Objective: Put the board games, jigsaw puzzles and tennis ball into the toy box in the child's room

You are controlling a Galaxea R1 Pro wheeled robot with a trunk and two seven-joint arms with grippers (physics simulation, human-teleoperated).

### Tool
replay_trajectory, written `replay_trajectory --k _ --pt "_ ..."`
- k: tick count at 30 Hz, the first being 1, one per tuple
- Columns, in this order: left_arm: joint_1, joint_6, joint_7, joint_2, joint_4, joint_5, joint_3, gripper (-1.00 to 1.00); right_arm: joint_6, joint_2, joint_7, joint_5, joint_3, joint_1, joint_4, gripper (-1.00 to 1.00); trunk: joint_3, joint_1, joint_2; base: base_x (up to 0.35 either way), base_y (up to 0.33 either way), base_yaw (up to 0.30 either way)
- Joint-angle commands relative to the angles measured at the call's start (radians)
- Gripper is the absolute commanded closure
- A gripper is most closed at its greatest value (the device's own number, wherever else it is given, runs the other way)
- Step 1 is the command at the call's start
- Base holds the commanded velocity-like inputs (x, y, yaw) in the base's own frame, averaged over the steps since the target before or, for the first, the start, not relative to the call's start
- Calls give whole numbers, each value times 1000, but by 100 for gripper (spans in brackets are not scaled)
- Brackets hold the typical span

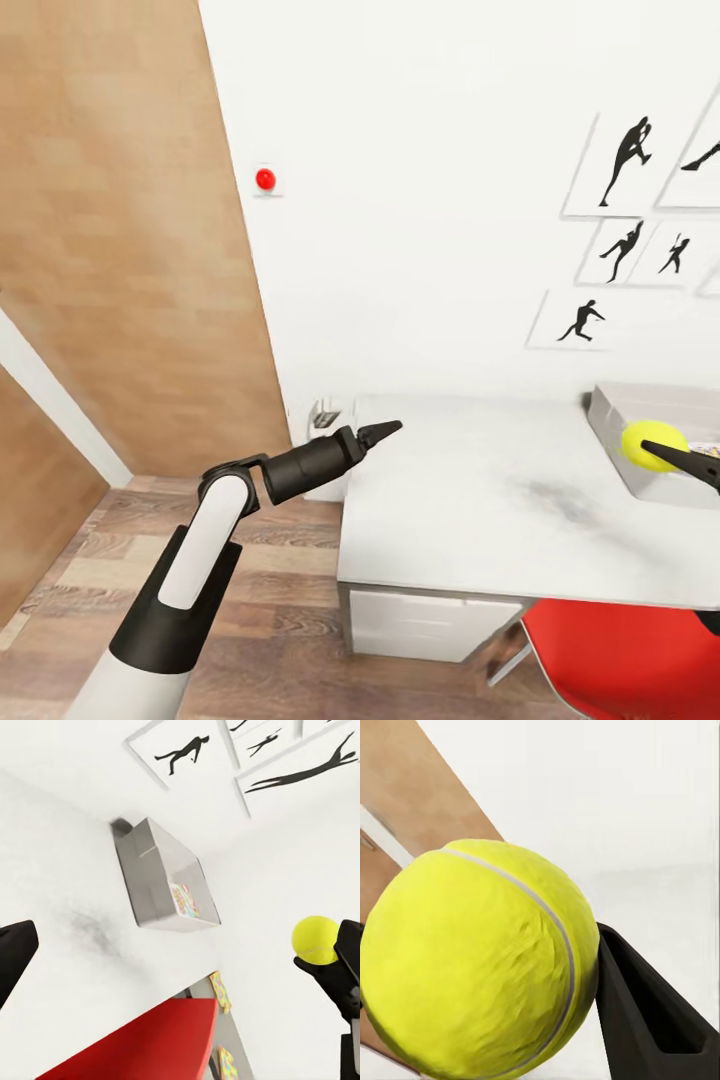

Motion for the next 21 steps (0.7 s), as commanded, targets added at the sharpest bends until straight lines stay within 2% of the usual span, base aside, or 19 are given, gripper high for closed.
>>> replay_trajectory --k 1,5,9,12,21 --pt "-1 4 7 -1 -1 7 -1 -100 8 -1 17 -3 -11 3 1 100 -1 1 -2 0 -266 -160" --pt "-2 4 7 -3 0 2 -6 -100 7 1 33 -3 -29 8 1 100 3 1 -2 0 -270 -173" --pt "-4 4 7 -8 1 -34 -9 -100 4 7 41 -3 -38 11 1 100 8 1 -2 0 -274 -189" --pt "-3 4 6 -10 1 -47 -10 -100 4 9 43 -3 -39 12 1 100 11 1 -2 0 -276 -194" --pt "-3 4 5 -12 1 -61 -11 -100 3 16 44 -3 -31 12 1 100 22 1 -2 0 -278 -189"
